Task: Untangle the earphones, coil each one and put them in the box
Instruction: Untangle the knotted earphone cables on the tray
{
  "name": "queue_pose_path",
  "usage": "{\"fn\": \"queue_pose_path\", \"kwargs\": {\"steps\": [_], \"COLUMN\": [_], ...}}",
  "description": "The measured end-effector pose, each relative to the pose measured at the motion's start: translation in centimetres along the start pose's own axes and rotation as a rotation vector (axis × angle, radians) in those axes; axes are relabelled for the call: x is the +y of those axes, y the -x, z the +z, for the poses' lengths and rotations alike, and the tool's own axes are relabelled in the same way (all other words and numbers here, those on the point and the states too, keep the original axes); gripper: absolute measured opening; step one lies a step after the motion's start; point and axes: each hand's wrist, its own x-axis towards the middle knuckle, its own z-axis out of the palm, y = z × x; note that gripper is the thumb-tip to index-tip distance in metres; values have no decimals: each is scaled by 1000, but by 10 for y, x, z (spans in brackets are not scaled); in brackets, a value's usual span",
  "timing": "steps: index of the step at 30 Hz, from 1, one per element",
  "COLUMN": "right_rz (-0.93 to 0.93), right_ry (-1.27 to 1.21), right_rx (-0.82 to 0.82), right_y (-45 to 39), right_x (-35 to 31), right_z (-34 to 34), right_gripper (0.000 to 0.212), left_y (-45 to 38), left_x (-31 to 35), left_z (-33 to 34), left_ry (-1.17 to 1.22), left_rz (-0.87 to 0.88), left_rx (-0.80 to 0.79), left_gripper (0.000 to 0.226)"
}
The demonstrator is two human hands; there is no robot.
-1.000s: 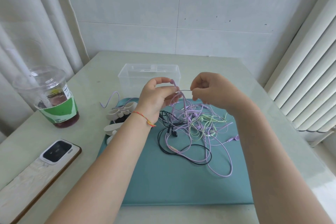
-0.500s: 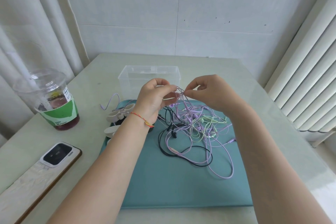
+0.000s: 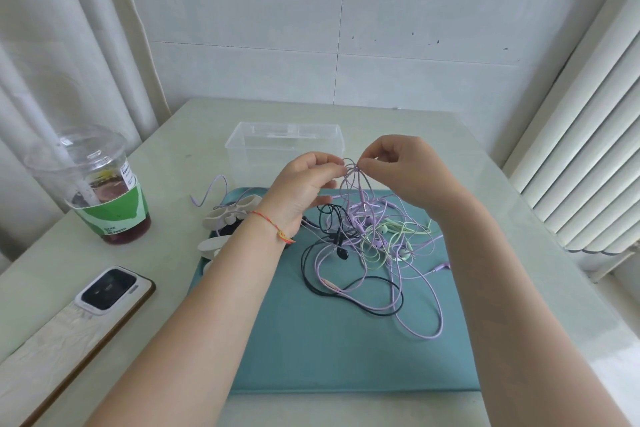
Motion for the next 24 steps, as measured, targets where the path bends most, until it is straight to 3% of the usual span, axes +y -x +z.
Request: {"fn": "queue_pose_path", "kwargs": {"steps": [6, 12, 16, 24], "right_rz": [-19, -50, -39, -32], "right_ry": [-14, -9, -14, -69], "right_rx": [9, 57, 61, 141], "right_y": [0, -1, -2, -3], "right_x": [-1, -2, -1, 0], "right_z": [-1, -1, -3, -2], "right_gripper": [10, 10, 10, 11], "left_y": [-2, 1, 0, -3], "left_x": [-1, 0, -3, -6], "left_z": [0, 1, 0, -4], "left_ry": [-192, -156, -71, -191], "left_rz": [129, 97, 99, 142], "left_rx": [184, -28, -132, -121], "left_gripper": [16, 13, 33, 26]}}
